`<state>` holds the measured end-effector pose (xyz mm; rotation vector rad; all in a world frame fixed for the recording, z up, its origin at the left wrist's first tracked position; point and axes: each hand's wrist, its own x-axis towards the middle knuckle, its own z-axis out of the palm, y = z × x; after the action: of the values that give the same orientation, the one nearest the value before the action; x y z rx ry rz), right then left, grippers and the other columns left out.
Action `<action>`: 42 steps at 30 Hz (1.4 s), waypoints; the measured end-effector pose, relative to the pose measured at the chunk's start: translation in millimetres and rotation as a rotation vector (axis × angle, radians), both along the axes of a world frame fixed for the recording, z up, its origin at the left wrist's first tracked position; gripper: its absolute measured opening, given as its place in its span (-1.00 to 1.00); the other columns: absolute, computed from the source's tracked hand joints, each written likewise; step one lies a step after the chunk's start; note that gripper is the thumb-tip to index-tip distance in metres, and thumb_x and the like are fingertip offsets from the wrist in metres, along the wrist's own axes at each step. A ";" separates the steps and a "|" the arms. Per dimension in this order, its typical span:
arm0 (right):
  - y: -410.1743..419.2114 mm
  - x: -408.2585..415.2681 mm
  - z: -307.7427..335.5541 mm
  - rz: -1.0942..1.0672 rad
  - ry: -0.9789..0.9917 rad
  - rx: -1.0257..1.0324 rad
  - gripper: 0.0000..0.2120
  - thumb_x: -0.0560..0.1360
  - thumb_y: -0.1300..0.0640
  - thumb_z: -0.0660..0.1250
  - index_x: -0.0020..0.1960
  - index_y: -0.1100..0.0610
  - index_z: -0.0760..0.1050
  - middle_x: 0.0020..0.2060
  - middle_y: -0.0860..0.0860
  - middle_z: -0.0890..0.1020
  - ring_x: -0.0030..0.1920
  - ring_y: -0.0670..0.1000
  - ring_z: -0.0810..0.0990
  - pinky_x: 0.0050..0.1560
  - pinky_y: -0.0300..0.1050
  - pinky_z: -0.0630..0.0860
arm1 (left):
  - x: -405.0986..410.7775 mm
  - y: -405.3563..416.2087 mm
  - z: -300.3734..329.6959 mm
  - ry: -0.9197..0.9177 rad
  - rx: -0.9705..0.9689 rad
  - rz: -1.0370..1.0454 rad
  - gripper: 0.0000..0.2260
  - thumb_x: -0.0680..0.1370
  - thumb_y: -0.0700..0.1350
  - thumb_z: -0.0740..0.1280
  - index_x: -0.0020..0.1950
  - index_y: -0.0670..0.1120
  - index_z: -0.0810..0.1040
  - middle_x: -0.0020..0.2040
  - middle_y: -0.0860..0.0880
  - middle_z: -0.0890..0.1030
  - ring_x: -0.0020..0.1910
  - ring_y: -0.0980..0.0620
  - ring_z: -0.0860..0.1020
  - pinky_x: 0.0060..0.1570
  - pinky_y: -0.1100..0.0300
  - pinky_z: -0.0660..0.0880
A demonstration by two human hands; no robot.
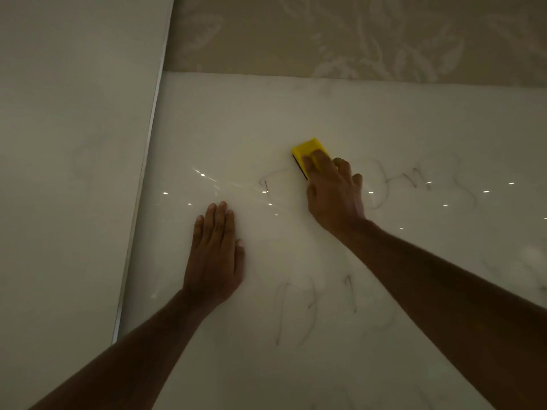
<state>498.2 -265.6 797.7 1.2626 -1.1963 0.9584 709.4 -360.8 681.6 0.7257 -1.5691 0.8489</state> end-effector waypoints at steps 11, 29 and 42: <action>-7.7 17.5 29.8 -0.009 -0.003 -0.001 -0.42 0.50 0.14 0.21 0.49 -0.12 0.25 0.47 -0.06 0.30 0.23 0.22 0.37 0.00 0.07 0.32 | 0.1 2.8 -1.0 0.082 0.057 -0.014 -0.45 0.65 -0.08 0.06 0.51 -0.44 0.35 0.55 -0.45 0.31 0.57 -0.47 0.26 0.51 -0.45 0.23; 28.6 -97.1 -72.7 0.030 0.050 -0.049 -0.37 0.50 0.15 0.26 0.55 0.00 0.22 0.47 0.00 0.31 0.17 0.27 0.46 -0.08 0.11 0.48 | -54.5 30.8 37.5 -0.136 0.028 -0.009 -0.48 0.62 -0.10 0.10 0.45 -0.42 0.44 0.52 -0.43 0.39 0.52 -0.48 0.34 0.46 -0.45 0.32; 29.9 -122.9 -6.6 -0.102 -0.216 -0.072 -0.44 0.55 0.16 0.11 0.54 -0.02 0.19 0.55 0.02 0.20 0.20 0.26 0.37 0.04 0.09 0.32 | -106.3 46.8 56.1 -0.082 0.097 0.026 -0.42 0.60 -0.07 0.02 0.49 -0.42 0.39 0.54 -0.43 0.36 0.55 -0.46 0.30 0.53 -0.41 0.23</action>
<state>375.3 -235.6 791.1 1.0509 -1.3676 1.0722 603.1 -314.0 737.7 0.7909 -1.6870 0.8352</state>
